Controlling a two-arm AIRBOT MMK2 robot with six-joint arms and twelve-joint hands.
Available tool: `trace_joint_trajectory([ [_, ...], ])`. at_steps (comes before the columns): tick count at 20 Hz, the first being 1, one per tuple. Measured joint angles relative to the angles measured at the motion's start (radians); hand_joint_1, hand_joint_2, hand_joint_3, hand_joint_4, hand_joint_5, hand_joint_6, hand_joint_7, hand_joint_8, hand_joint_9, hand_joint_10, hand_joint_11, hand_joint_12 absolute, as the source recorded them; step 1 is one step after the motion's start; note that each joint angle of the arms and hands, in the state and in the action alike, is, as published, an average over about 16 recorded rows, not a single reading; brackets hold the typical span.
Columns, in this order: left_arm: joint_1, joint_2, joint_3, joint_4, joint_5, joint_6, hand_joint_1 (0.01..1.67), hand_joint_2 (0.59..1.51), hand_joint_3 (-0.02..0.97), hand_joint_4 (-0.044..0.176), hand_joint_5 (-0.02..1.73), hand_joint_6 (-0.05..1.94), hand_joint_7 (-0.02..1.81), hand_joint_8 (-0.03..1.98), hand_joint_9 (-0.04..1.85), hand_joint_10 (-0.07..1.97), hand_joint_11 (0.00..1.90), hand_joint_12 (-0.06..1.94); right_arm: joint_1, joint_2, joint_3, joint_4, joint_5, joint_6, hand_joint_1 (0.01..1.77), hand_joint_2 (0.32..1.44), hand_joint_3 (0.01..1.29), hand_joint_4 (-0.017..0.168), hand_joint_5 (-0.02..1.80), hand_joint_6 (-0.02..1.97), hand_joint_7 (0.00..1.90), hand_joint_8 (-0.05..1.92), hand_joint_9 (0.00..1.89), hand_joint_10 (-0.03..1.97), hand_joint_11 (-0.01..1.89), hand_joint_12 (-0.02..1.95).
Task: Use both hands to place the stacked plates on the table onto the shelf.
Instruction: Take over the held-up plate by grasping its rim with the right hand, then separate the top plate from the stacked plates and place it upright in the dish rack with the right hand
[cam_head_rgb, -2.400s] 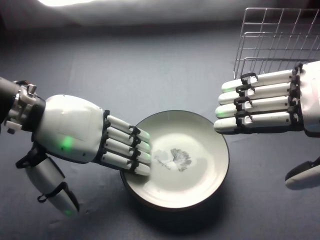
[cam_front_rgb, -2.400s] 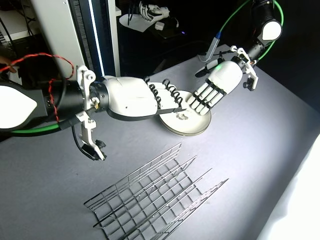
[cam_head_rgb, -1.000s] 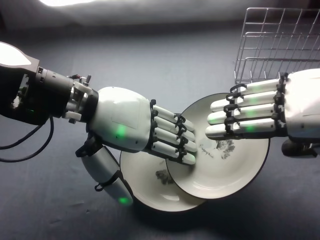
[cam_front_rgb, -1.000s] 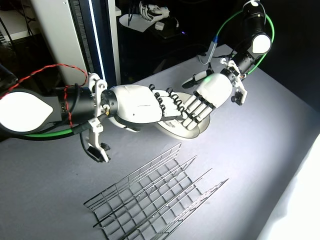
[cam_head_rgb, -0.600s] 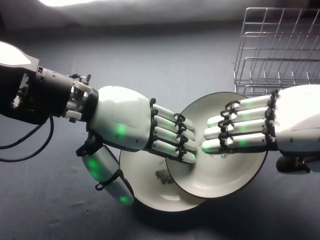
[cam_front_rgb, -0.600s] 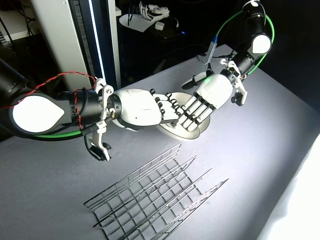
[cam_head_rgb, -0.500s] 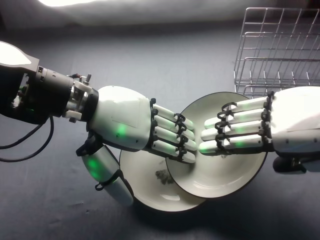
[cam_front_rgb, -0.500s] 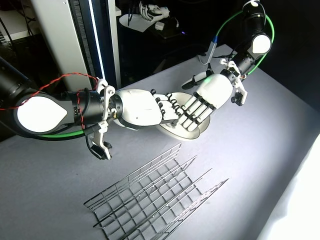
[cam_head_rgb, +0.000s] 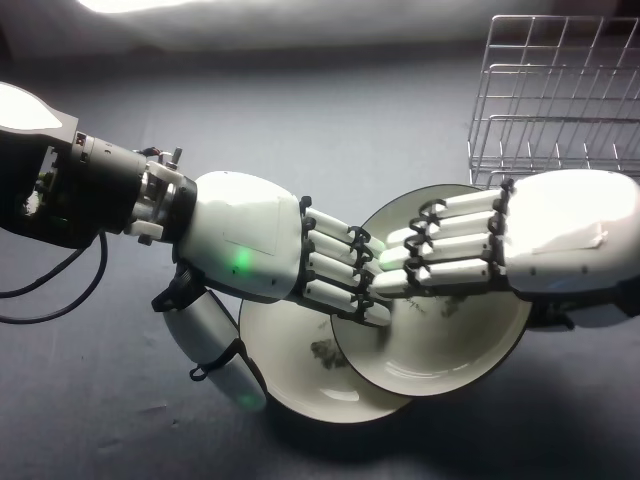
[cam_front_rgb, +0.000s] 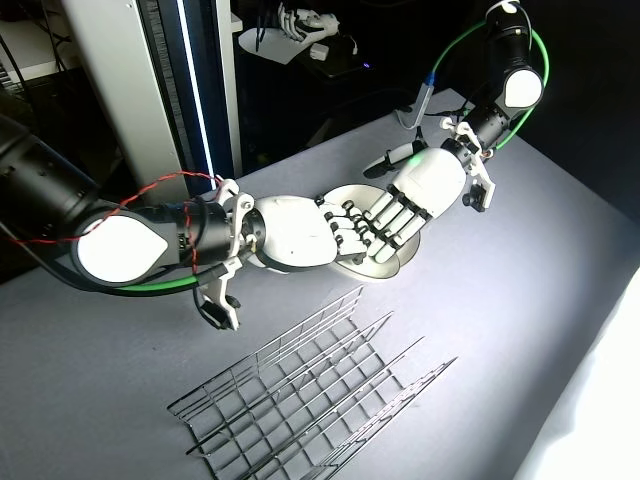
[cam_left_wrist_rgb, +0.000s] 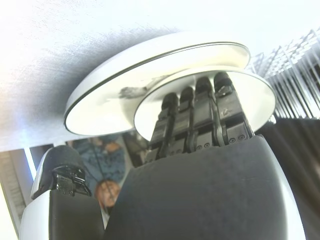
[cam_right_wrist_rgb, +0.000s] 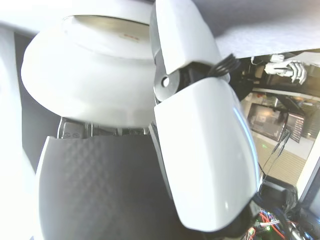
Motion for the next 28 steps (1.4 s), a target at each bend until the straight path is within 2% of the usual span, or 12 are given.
trace_joint_trajectory([
  [3, 0.000, 0.000, 0.001, 0.000, 0.000, 0.000, 0.02, 1.078, 0.019, -0.002, 0.01, 0.01, -0.01, -0.01, 0.02, 0.00, 0.02, -0.02, 0.009, -0.020, 0.015, 0.001, -0.008, 0.000, 1.37, 1.09, 0.03, 0.001, 0.05, 0.02, 0.06, 0.01, 0.08, 0.03, 0.01, 0.85],
  [7, 0.000, 0.000, 0.002, -0.001, 0.000, 0.000, 0.02, 1.081, 0.018, -0.002, 0.01, 0.01, -0.01, -0.01, 0.02, 0.00, 0.02, -0.02, 0.020, -0.037, 0.026, 0.004, -0.013, -0.002, 1.34, 1.11, 0.02, 0.001, 0.18, 0.06, 0.18, 0.02, 0.17, 0.13, 0.04, 1.04],
  [12, -0.001, 0.004, 0.003, -0.002, 0.000, -0.001, 0.02, 1.084, 0.019, 0.002, 0.01, 0.00, 0.00, -0.01, 0.02, 0.00, 0.02, -0.02, 0.029, -0.044, 0.030, 0.011, -0.001, -0.005, 1.27, 1.10, 0.02, 0.001, 0.39, 0.30, 0.43, 0.18, 0.37, 0.39, 0.23, 1.28],
  [16, -0.011, 0.026, -0.005, -0.018, 0.001, -0.004, 0.02, 1.084, 0.019, 0.003, 0.01, 0.00, 0.00, -0.01, 0.02, 0.00, 0.02, -0.01, 0.034, -0.045, 0.028, 0.013, 0.016, -0.008, 1.22, 1.08, 0.02, -0.001, 0.57, 0.53, 0.63, 0.37, 0.55, 0.68, 0.43, 1.48],
  [18, -0.021, 0.047, -0.013, -0.030, 0.002, -0.008, 0.02, 1.085, 0.019, 0.004, 0.01, 0.00, 0.01, -0.01, 0.02, 0.01, 0.01, -0.01, 0.040, -0.045, 0.027, 0.013, 0.024, -0.009, 1.21, 1.07, 0.02, -0.001, 0.64, 0.64, 0.71, 0.47, 0.64, 0.81, 0.54, 1.56],
  [22, -0.051, 0.107, -0.037, -0.060, -0.002, -0.017, 0.02, 1.085, 0.019, 0.005, 0.01, 0.00, 0.01, -0.01, 0.02, 0.01, 0.01, 0.00, 0.055, -0.040, 0.018, 0.013, 0.037, -0.010, 1.19, 1.04, 0.01, 0.000, 0.72, 0.88, 0.81, 0.68, 0.76, 1.00, 0.73, 1.58],
  [25, -0.078, 0.167, -0.060, -0.083, -0.006, -0.025, 0.02, 1.084, 0.019, 0.004, 0.01, 0.00, 0.02, -0.01, 0.02, 0.01, 0.01, 0.00, 0.073, -0.031, 0.004, 0.013, 0.036, -0.009, 1.20, 1.02, 0.01, 0.007, 0.76, 0.98, 0.84, 0.82, 0.83, 1.06, 0.81, 1.59],
  [28, -0.101, 0.239, -0.082, -0.108, -0.011, -0.034, 0.02, 1.084, 0.018, 0.003, 0.01, 0.00, 0.02, -0.01, 0.02, 0.01, 0.01, 0.00, 0.098, -0.016, -0.014, 0.021, 0.029, -0.007, 1.20, 1.02, 0.01, 0.013, 0.79, 1.01, 0.87, 0.88, 0.87, 1.08, 0.83, 1.59],
])
